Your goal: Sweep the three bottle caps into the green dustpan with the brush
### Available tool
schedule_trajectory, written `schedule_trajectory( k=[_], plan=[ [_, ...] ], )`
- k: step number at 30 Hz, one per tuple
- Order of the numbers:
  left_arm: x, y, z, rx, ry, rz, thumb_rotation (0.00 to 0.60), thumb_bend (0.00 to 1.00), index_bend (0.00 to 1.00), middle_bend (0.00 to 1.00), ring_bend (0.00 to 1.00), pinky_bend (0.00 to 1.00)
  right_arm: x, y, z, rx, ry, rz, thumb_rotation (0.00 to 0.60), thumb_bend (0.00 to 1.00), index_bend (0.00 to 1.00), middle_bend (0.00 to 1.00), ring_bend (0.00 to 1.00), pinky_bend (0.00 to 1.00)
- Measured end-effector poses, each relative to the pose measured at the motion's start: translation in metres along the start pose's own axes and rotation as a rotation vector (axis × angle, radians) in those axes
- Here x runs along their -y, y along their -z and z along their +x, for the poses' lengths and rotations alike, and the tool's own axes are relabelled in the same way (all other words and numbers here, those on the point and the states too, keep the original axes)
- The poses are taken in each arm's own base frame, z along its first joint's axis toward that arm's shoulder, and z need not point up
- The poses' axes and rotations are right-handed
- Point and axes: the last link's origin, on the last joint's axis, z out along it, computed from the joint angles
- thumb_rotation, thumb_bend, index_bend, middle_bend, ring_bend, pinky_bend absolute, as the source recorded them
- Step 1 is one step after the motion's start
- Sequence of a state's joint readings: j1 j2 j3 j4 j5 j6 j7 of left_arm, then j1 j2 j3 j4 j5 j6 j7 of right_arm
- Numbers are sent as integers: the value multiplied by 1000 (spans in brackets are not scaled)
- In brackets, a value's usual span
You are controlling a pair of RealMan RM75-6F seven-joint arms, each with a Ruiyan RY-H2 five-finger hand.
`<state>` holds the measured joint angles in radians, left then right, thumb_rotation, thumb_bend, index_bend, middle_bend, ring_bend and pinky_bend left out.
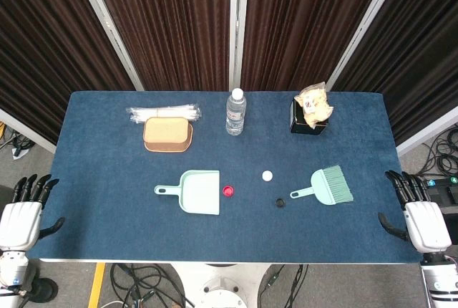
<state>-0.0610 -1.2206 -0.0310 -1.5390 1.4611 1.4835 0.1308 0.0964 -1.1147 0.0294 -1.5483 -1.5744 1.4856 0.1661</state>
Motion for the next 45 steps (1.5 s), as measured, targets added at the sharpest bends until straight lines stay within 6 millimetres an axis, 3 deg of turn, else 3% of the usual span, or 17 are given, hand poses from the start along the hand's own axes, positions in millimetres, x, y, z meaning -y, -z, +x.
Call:
schedule_trajectory(
  k=[18,23,27,31,38,45],
  plan=[
    [6,6,-1,-19,7,50,600,189,148,108,15,0,0,3,2,0,-9,4,600,242,0,96,0,0],
    [7,6,-2,-18,11,49,600,189,148,108,15,0,3,-1,2,8,4,28,600,243,6,146,0,0],
    [5,5,-2,-17,11,41,600,189,148,108,14,0,10,-14,2,17,80,75,600,243,153,271,6,18],
    [5,6,-2,-18,11,38,600,189,148,109,14,0,23,-33,-2,33,210,130,600,241,316,371,74,63],
    [5,6,-3,-10,17,40,600,189,148,108,15,0,52,-75,-27,90,517,220,600,231,352,365,80,67],
    [6,6,-5,0,23,38,600,189,148,108,15,0,91,-113,-83,208,610,300,600,191,352,358,80,68]
  ],
)
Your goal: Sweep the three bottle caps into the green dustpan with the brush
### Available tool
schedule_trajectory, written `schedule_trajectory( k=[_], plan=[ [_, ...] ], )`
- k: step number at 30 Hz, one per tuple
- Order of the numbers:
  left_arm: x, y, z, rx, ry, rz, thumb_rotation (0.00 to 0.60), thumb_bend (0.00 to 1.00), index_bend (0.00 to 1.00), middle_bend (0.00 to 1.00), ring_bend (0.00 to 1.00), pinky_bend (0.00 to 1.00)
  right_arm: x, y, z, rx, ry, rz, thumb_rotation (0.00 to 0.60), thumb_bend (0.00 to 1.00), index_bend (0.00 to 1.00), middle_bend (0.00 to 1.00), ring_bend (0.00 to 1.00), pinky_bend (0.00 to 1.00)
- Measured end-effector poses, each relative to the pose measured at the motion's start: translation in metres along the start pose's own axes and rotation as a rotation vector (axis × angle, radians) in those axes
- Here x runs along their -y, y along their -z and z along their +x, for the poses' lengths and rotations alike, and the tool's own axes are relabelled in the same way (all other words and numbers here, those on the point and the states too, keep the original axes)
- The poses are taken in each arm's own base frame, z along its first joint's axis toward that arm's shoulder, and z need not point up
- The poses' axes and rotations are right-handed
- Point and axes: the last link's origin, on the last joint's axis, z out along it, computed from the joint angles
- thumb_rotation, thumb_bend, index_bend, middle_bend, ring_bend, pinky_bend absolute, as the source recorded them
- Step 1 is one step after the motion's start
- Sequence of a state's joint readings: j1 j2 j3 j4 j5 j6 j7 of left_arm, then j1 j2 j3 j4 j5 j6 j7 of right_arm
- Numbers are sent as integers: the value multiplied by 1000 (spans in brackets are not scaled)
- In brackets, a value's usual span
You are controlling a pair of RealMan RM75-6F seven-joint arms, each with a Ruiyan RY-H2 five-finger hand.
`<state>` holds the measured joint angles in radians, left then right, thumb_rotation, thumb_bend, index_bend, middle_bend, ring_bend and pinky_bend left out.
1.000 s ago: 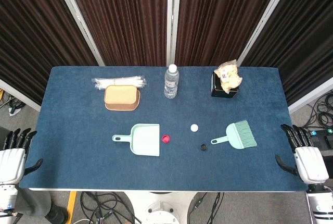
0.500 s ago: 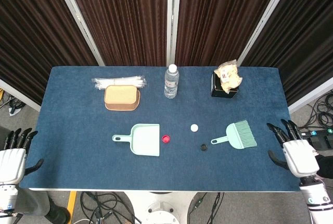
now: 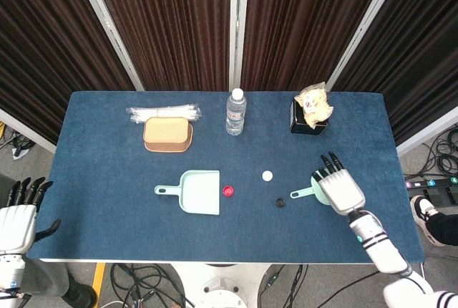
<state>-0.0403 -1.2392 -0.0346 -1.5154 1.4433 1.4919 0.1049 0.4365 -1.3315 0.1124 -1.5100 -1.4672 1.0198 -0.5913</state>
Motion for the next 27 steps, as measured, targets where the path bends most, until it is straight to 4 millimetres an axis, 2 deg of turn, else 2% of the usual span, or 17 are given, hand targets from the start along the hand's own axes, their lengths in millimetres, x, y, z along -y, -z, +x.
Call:
schedule_trajectory(
  k=[2,6,12,27],
  plan=[
    [0,0,-1,3,1,0,600,189,148,109,14,0,8,-8,-6,16,3,14,600,168,353,358,80,68],
    [0,-2,-2,8,5,-3,600,189,148,108,14,0,21,-20,-21,48,13,33,600,190,359,359,80,68],
    [0,-2,-3,10,8,-3,600,189,148,108,15,0,30,-26,-34,69,22,43,600,217,360,359,80,69],
    [1,0,-6,22,18,4,600,189,148,108,15,0,46,-38,-43,75,-36,61,600,213,370,359,99,75]
  ],
)
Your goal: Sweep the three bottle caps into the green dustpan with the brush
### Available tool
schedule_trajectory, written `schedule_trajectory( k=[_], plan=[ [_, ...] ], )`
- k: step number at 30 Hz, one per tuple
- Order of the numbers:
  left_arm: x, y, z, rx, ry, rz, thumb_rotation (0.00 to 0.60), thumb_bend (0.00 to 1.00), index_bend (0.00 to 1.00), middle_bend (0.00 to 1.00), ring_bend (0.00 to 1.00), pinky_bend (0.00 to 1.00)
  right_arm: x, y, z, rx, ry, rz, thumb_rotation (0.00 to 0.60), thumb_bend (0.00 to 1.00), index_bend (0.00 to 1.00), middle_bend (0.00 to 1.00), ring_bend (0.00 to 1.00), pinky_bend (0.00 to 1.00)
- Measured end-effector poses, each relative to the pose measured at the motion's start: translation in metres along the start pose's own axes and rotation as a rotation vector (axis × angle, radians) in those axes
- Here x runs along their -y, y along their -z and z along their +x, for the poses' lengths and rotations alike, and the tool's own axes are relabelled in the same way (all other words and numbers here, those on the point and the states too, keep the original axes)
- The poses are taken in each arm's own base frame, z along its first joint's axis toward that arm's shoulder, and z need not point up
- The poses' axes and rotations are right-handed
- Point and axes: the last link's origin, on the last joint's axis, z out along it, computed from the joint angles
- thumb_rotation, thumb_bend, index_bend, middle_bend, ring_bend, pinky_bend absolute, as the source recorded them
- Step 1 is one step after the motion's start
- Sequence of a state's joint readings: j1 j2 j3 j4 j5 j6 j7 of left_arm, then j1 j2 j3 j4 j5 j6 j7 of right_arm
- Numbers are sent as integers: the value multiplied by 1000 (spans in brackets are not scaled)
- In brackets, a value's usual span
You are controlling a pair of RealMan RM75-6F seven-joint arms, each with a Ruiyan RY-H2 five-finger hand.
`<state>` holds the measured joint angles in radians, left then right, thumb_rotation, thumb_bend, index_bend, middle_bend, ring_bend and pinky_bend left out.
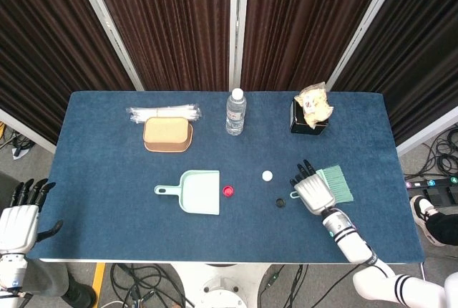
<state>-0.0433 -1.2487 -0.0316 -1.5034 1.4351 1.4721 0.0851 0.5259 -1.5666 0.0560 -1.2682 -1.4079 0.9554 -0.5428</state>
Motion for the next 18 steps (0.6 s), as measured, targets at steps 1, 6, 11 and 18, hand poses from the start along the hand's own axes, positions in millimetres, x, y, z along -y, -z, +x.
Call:
schedule_trajectory(
  k=[1,6,11,18],
  plan=[
    [0,0,0,0,1,1,600,189,148,108,15,0,1,-1,-1,0,-3,1,600,213,372,359,101,76],
    [1,1,0,1,4,3,600,189,148,108,14,0,2,-2,-4,3,-15,0,600,212,382,366,106,78],
    [1,1,-1,3,7,4,600,189,148,108,14,0,3,-3,-8,6,-28,-3,600,218,403,386,121,86],
    [2,2,-2,6,9,6,600,189,148,108,14,0,3,-6,-11,16,-27,-3,600,228,429,405,136,96]
  ],
)
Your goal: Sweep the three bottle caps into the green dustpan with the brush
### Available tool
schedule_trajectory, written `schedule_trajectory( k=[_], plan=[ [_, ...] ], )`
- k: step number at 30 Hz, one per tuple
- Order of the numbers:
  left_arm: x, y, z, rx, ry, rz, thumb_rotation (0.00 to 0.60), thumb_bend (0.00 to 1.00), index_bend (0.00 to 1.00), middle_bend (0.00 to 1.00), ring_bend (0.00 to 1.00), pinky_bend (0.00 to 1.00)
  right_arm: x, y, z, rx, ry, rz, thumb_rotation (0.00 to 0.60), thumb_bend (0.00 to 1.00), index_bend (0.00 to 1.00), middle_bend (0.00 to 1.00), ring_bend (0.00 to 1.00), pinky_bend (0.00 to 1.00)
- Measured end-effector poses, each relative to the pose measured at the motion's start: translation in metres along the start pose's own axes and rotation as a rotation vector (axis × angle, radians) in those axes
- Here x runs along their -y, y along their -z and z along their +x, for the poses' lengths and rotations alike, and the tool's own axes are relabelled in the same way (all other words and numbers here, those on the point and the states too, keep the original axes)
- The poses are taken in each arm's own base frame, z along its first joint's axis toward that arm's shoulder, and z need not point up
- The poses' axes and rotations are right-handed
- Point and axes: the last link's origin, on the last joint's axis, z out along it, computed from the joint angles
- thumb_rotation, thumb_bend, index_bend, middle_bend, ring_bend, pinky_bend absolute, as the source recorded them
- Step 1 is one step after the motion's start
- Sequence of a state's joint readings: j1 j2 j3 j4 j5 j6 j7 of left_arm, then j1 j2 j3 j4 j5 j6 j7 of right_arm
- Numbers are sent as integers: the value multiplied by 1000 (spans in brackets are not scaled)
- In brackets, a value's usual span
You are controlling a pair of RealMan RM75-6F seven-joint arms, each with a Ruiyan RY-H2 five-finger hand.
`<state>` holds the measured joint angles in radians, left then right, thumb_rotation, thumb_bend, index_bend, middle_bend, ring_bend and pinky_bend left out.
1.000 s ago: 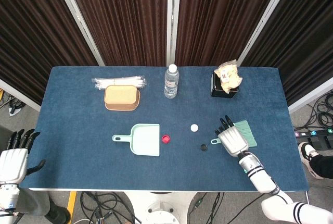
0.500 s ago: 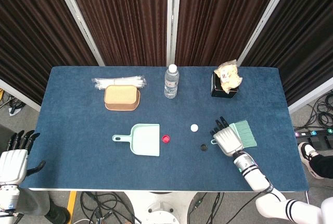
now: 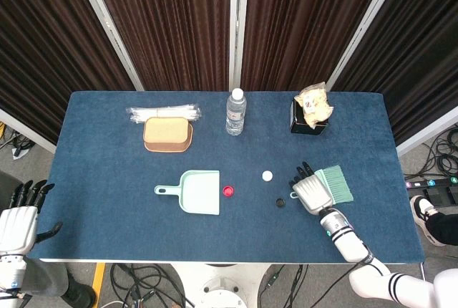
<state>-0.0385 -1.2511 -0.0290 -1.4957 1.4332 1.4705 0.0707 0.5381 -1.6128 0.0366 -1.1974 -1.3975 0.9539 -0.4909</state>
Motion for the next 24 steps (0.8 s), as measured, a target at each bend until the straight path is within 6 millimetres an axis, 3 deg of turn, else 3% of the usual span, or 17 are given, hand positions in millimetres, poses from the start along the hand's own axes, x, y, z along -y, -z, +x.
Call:
schedule_trajectory(
  k=[17,24],
  plan=[
    [-2,-4,-1,3,-4,-15,600,189,148,108,15,0,-2,2,1,-13,-5,-14,600,275,561,533,251,146],
    [-6,-13,6,-7,-11,-54,600,189,148,108,15,0,-11,5,14,-48,-7,-24,600,310,599,554,266,155]
  ],
)
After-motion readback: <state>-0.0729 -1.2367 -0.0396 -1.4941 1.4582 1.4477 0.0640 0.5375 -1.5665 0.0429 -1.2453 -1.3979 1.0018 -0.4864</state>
